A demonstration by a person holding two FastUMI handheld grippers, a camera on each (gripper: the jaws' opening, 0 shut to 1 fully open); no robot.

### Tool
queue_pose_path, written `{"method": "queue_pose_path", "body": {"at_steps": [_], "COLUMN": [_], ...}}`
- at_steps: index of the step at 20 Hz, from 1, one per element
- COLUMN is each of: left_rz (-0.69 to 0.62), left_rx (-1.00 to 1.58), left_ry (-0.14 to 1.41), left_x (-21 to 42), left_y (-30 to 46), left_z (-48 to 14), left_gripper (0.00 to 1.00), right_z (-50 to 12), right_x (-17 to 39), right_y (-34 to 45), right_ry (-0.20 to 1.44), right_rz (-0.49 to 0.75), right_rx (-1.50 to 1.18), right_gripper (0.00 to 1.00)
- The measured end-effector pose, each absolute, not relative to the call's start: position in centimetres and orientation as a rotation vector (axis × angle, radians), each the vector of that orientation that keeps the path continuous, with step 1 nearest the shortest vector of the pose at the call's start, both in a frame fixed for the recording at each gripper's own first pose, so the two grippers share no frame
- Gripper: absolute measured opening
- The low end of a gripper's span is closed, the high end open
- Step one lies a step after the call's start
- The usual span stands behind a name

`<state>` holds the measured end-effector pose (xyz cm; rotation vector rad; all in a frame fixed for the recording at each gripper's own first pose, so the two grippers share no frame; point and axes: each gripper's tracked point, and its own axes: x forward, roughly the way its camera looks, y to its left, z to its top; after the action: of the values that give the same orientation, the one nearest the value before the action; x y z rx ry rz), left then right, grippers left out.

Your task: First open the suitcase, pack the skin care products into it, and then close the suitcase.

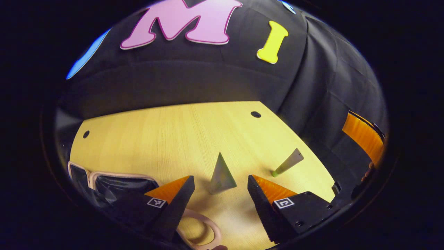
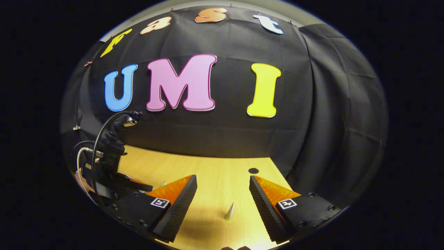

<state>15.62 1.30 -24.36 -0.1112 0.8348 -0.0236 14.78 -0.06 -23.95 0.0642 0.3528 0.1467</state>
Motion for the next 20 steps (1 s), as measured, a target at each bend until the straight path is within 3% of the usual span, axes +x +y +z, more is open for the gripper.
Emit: {"method": "queue_pose_path", "body": {"at_steps": [6, 8, 9, 13, 15, 16, 17, 18, 20], "left_rz": [-0.014, -0.05, -0.057, -0.081, -0.108, -0.108, -0.104, -0.098, -0.063], "left_rx": [-0.12, -0.129, -0.124, -0.136, -0.11, -0.091, -0.08, -0.074, -0.064], "left_ry": [0.968, 0.97, 0.983, 0.992, 0.972, 0.962, 0.963, 0.963, 0.999], "left_x": [14.9, 14.9, 14.3, 13.3, 11.8, 11.1, 10.0, 9.1, 6.4], "left_y": [1.6, 1.0, 0.4, 0.1, 0.4, 1.0, 2.0, 3.1, 6.1], "left_z": [-23.9, -21.4, -22.2, -19.9, -16.9, -15.6, -14.5, -13.2, -11.2], "left_gripper": [0.94, 0.52, 0.46, 0.42, 0.44, 0.42, 0.42, 0.42, 0.39], "right_z": [-34.4, -37.7, -39.3, -45.2, -45.6, -45.4, -44.2, -43.0, -39.9], "right_x": [16.1, 16.4, 16.7, 16.6, 17.4, 17.7, 17.5, 17.4, 16.1], "right_y": [0.3, 0.2, 0.4, 1.3, 1.9, 2.2, 2.4, 3.1, 5.2], "right_ry": [0.562, 0.632, 0.665, 0.823, 0.833, 0.83, 0.816, 0.802, 0.787], "right_rz": [0.189, 0.184, 0.178, 0.19, 0.181, 0.188, 0.199, 0.21, 0.26], "right_rx": [0.088, 0.097, 0.103, 0.167, 0.263, 0.271, 0.287, 0.3, 0.333], "right_gripper": [0.97, 0.97, 0.97, 0.97, 0.28, 0.21, 0.25, 0.19, 0.25]}}
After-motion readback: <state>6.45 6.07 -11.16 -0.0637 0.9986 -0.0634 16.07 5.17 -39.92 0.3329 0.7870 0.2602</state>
